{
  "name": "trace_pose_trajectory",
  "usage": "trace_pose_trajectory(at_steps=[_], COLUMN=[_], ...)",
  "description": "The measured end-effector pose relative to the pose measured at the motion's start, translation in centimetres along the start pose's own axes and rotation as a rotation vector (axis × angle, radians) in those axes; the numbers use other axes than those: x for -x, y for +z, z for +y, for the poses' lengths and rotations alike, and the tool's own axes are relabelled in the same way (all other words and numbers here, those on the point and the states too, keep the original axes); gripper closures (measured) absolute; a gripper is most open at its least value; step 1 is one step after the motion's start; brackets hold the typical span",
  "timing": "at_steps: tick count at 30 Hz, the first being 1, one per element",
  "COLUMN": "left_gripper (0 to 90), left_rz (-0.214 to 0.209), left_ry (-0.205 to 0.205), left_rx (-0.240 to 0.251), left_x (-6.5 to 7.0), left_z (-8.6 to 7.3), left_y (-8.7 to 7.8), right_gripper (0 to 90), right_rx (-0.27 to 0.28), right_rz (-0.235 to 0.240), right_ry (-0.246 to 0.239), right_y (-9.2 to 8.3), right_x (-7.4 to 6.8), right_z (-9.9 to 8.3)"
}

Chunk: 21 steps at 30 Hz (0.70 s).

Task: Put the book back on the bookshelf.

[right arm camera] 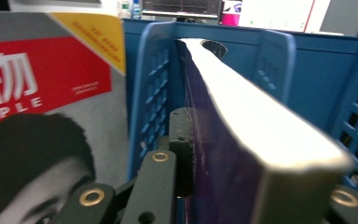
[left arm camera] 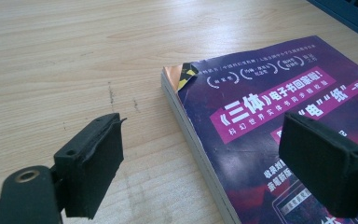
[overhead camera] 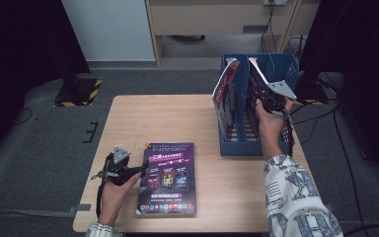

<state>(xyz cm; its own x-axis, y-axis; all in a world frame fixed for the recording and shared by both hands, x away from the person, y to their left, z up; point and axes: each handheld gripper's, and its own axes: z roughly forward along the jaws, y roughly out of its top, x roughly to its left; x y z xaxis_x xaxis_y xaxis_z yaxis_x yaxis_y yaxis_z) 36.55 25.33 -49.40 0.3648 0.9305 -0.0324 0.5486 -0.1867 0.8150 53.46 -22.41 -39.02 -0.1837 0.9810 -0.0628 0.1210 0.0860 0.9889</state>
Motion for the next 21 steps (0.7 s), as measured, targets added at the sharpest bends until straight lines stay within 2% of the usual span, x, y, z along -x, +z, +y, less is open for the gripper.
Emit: trace_pose_trajectory(at_steps=[6,11,21], left_gripper=[13.3,13.3,13.3], left_rz=[0.000,-0.001,-0.001], left_ry=[-0.002,-0.001,-0.001], left_rx=[0.001,0.001,0.001], left_x=[0.0,0.1,0.1], left_z=[0.0,0.0,0.0], left_y=[-0.1,-0.1,-0.1], right_gripper=[82.2,81.8,74.5], right_rx=[-0.007,-0.010,-0.008], right_rz=[0.037,0.042,0.067], right_ry=[-0.008,-0.025,0.002], right_y=[0.1,0.0,0.0], right_x=[-0.8,-1.6,-1.9], right_z=[-0.3,-0.3,-0.2])
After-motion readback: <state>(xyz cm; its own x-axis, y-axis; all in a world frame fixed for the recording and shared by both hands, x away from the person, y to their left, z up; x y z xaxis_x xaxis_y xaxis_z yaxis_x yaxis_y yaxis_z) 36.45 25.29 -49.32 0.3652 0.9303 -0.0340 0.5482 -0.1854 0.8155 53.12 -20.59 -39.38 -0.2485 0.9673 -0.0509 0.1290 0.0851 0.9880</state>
